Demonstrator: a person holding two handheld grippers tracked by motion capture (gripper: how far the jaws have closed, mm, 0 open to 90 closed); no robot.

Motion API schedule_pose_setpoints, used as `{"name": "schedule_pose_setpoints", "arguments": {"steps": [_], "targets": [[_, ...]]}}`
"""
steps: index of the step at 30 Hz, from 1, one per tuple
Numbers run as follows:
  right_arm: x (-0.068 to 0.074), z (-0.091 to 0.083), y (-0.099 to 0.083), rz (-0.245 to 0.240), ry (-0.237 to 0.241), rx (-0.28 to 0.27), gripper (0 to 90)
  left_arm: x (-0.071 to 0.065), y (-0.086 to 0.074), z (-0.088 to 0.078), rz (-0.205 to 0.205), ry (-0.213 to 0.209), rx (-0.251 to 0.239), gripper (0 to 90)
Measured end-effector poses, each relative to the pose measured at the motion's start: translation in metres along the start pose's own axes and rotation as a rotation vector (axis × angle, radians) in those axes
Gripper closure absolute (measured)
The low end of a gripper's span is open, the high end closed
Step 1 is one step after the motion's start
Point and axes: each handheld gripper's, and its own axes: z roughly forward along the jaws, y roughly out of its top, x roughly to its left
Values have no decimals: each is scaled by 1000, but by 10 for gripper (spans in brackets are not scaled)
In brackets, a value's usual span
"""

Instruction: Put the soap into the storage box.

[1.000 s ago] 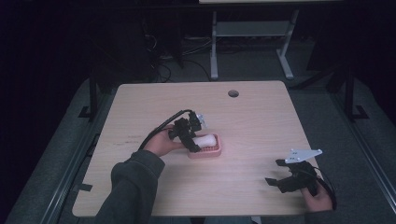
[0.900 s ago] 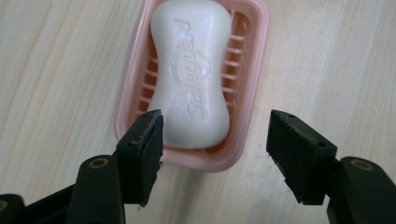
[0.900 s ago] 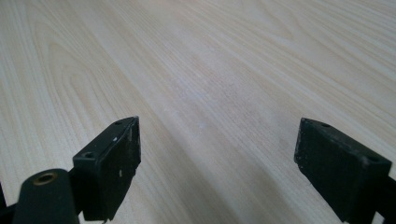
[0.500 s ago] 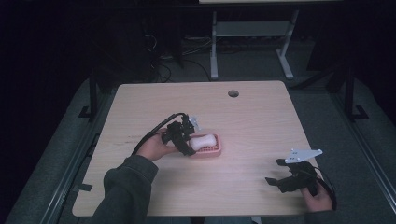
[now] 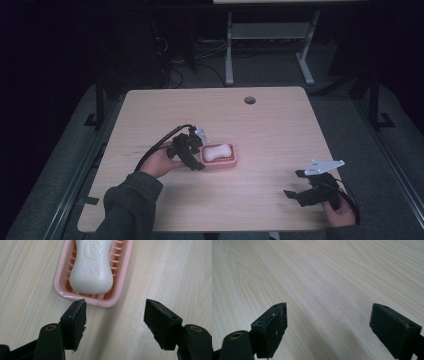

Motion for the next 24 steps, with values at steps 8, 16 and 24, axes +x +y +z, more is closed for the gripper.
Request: {"name": "schedule_pose_setpoints", "arguments": {"steps": [8, 16, 24], "targets": [[0, 0, 0, -3, -2, -1, 143, -4, -9, -1, -6, 6, -13, 334], [1, 1, 1, -8, -4, 4, 143, -6, -23, -4, -21, 4, -23, 326], [3, 0, 2, 1, -4, 4, 143, -9, -32, -8, -27, 8, -24, 320]]}}
